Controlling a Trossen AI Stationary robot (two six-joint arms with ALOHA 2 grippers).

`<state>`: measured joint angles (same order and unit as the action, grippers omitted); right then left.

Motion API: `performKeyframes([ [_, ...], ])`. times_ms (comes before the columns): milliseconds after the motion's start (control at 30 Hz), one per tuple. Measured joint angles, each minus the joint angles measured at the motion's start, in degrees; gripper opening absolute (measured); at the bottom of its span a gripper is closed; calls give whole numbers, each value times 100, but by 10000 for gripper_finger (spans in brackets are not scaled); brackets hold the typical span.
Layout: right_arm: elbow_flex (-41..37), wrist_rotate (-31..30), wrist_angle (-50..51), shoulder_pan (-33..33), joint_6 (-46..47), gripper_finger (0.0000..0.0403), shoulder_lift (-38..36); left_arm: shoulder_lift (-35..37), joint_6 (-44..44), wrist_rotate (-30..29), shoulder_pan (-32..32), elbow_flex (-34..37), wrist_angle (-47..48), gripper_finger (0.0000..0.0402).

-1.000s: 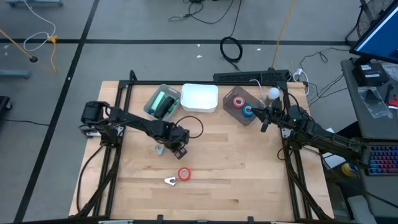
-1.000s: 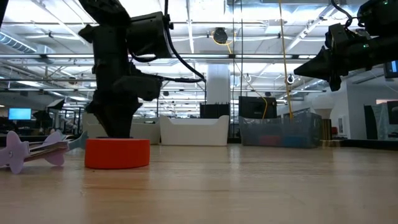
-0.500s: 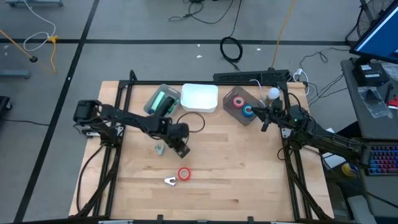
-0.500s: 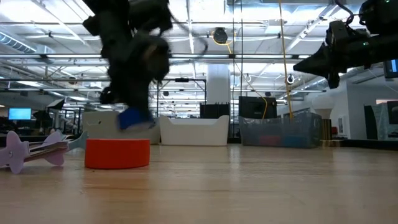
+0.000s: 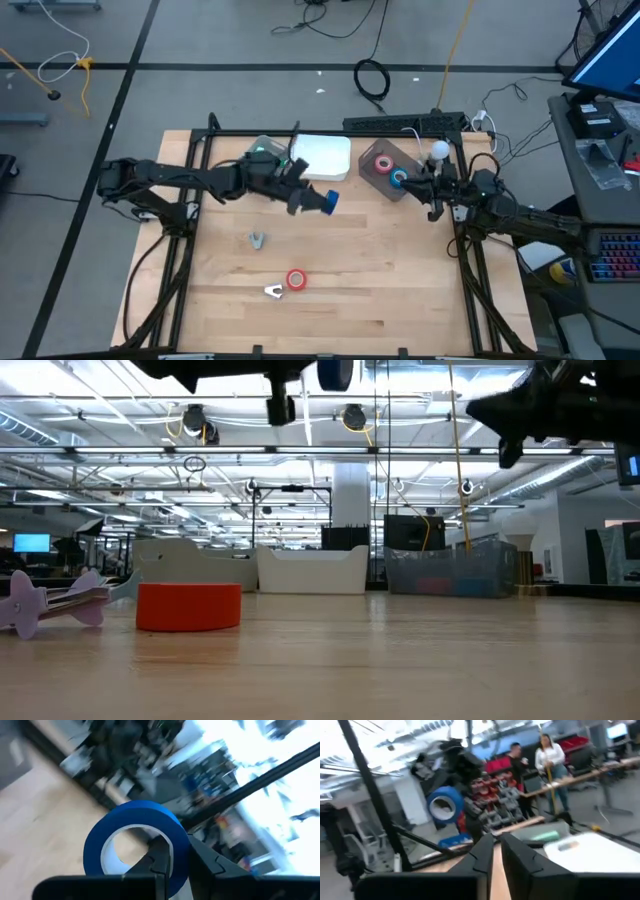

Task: Pick and place Stapler, Stapler remover, tape
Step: Put the dark blue tape into the black bin

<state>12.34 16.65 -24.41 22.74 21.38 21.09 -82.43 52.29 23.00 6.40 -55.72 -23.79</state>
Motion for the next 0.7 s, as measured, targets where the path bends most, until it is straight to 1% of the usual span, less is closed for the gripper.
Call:
performKeyframes([
  [100, 0, -23, -713, -269, -102, 48, 466, 0, 309, 94, 117, 0, -434, 38],
  [167, 0, -63, -1190, -436, -132, 60, 834, 0, 487, 98, 165, 0, -537, 39],
  [267, 7, -284, -1928, -670, -176, 79, 1423, -7, 638, 99, 204, 2, -795, 40],
  [333, 91, -348, -2240, -807, -284, 92, 1829, -2, 661, 101, 233, 2, -931, 38],
  [500, 707, -603, -2369, -1039, -633, 126, 2790, -2, 720, 57, 340, 2, -1040, 38],
  [700, 1657, -671, -2177, -1065, -1277, 164, 3739, -4, 824, 57, 409, 2, -1042, 44],
])
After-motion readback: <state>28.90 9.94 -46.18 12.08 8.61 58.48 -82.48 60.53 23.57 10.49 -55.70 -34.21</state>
